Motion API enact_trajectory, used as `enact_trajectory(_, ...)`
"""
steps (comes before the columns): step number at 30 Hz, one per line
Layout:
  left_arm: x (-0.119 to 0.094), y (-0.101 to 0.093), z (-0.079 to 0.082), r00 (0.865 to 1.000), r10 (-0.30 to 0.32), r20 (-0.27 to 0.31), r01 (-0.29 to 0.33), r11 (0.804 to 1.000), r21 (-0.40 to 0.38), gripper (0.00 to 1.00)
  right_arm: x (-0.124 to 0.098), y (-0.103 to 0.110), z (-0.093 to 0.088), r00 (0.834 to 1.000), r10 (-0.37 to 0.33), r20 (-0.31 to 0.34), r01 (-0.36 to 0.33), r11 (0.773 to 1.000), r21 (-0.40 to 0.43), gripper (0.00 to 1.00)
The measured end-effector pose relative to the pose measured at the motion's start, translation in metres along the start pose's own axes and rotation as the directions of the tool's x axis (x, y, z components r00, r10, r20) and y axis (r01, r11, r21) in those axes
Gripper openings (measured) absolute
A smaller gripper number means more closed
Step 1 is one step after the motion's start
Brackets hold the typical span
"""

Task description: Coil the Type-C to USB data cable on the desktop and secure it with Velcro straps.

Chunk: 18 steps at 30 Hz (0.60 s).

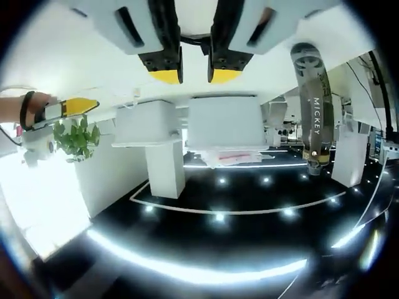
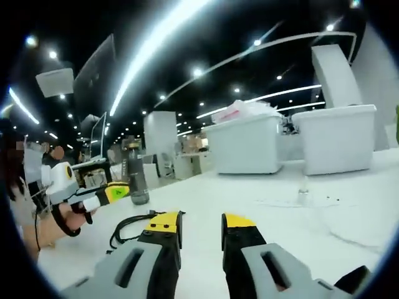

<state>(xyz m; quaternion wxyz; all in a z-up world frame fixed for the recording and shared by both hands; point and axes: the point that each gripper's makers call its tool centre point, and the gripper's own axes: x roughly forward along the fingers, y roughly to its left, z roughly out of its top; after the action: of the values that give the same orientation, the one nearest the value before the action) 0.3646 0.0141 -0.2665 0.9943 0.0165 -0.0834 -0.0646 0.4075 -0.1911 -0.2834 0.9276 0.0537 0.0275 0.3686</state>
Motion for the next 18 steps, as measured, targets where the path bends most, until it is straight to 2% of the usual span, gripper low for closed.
enact_trajectory(6,-0.017,-0.041,0.016,0.999,-0.014,0.036,0.014,1.0,0.002,0.22,-0.045,-0.022,0.013,0.993,-0.1,0.064,0.098,0.995,0.028,0.31)
enact_trajectory(8,-0.024,-0.053,0.015,0.999,-0.012,0.035,0.012,1.0,-0.01,0.22,-0.06,-0.034,0.015,0.985,-0.153,0.081,0.152,0.988,0.017,0.32)
enact_trajectory(11,-0.034,-0.067,0.009,0.999,-0.007,0.033,0.008,0.999,-0.039,0.22,-0.078,-0.041,0.013,0.977,-0.183,0.112,0.184,0.983,-0.001,0.35)
enact_trajectory(12,-0.036,-0.071,0.006,0.999,-0.009,0.034,0.011,0.999,-0.039,0.22,-0.083,-0.044,0.012,0.973,-0.192,0.129,0.198,0.98,-0.034,0.35)
enact_trajectory(14,-0.038,-0.075,-0.002,1.0,0.001,0.03,-0.003,0.999,0.037,0.22,-0.091,-0.051,0.008,0.961,-0.22,0.169,0.236,0.969,-0.079,0.36)
enact_trajectory(15,-0.038,-0.077,-0.007,1.0,-0.009,0.003,0.009,0.998,0.069,0.22,-0.094,-0.058,0.006,0.951,-0.254,0.178,0.266,0.963,-0.049,0.36)
enact_trajectory(16,-0.035,-0.078,-0.003,1.0,-0.022,0.017,0.02,0.996,0.092,0.22,-0.095,-0.062,0.005,0.949,-0.266,0.169,0.265,0.964,0.026,0.36)
enact_trajectory(17,-0.035,-0.073,0.004,0.997,-0.005,0.077,-0.005,0.993,0.12,0.22,-0.094,-0.067,0.009,0.944,-0.266,0.196,0.266,0.964,0.027,0.36)
enact_trajectory(18,-0.036,-0.071,0.003,0.997,0.001,0.082,-0.01,0.994,0.111,0.22,-0.095,-0.071,0.009,0.937,-0.279,0.209,0.28,0.96,0.026,0.36)
